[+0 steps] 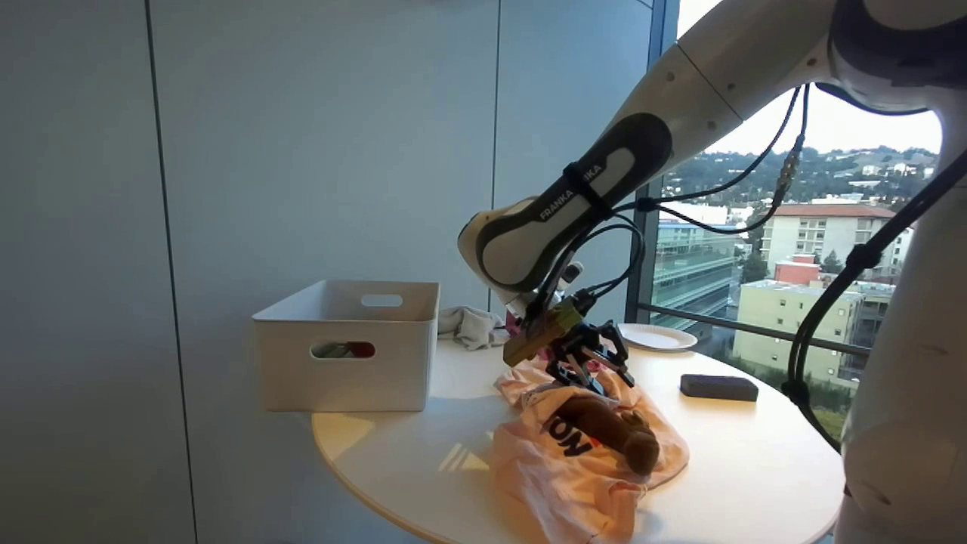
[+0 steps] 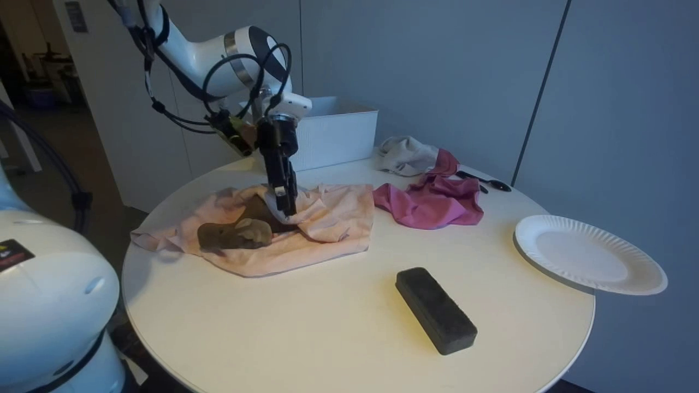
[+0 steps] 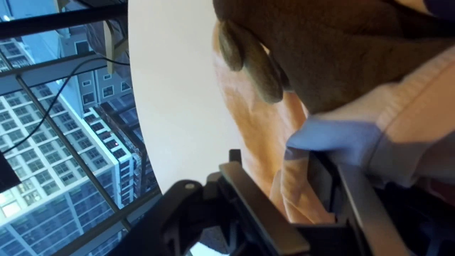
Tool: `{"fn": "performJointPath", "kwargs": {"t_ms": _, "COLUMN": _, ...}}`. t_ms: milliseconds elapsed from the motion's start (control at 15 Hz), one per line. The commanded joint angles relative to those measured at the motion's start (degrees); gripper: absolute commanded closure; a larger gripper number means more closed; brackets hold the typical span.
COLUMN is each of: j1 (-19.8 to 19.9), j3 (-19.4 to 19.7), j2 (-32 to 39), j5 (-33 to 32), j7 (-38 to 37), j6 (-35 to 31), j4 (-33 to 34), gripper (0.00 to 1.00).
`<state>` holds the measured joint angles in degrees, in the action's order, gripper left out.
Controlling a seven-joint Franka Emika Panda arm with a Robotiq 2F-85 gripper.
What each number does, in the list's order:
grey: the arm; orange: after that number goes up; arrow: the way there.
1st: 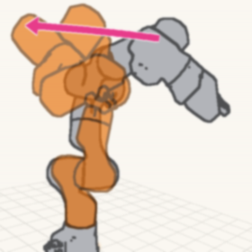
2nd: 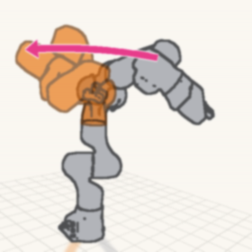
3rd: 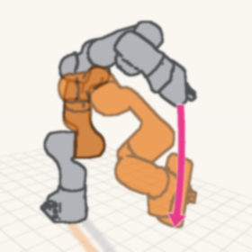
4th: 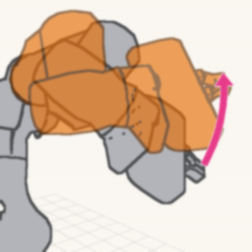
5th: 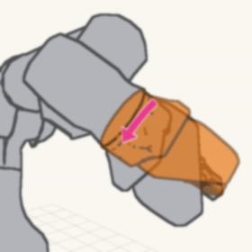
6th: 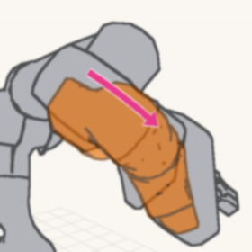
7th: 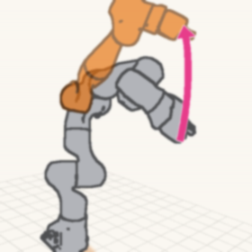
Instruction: Put the toy moose on the pink shirt, wrap it up and put it inside the white basket
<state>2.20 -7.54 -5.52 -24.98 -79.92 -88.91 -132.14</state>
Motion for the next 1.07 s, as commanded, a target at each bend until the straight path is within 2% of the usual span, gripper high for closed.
{"fn": "performJointPath", "kwargs": {"t_ms": 0, "j1": -3.90, "j3": -1.18, "j2": -6.51, "j5": -0.41, "j7": -7.46, "j6": 2.03, "j4": 1.02, "gripper": 0.15}}
{"fn": "performJointPath", "kwargs": {"t_ms": 133, "j1": -5.93, "j3": -2.13, "j2": -10.70, "j5": 0.08, "j7": -5.27, "j6": 0.39, "j4": 0.27, "gripper": 0.01}}
{"fn": "performJointPath", "kwargs": {"t_ms": 267, "j1": -8.25, "j3": -2.86, "j2": -15.40, "j5": 2.66, "j7": 1.16, "j6": 0.81, "j4": -0.61, "gripper": 0.00}}
{"fn": "performJointPath", "kwargs": {"t_ms": 333, "j1": -6.54, "j3": -2.53, "j2": -9.43, "j5": 1.14, "j7": -3.03, "j6": 0.96, "j4": 1.57, "gripper": 0.00}}
{"fn": "performJointPath", "kwargs": {"t_ms": 533, "j1": -7.02, "j3": -3.14, "j2": -11.48, "j5": 1.42, "j7": -2.58, "j6": 1.10, "j4": 0.89, "gripper": 0.00}}
{"fn": "performJointPath", "kwargs": {"t_ms": 867, "j1": -6.56, "j3": -2.47, "j2": -9.08, "j5": 1.38, "j7": -2.69, "j6": 0.97, "j4": 0.95, "gripper": 0.00}}
{"fn": "performJointPath", "kwargs": {"t_ms": 1000, "j1": -7.79, "j3": -3.71, "j2": -7.45, "j5": -0.75, "j7": -0.52, "j6": -0.25, "j4": -0.29, "gripper": 0.00}}
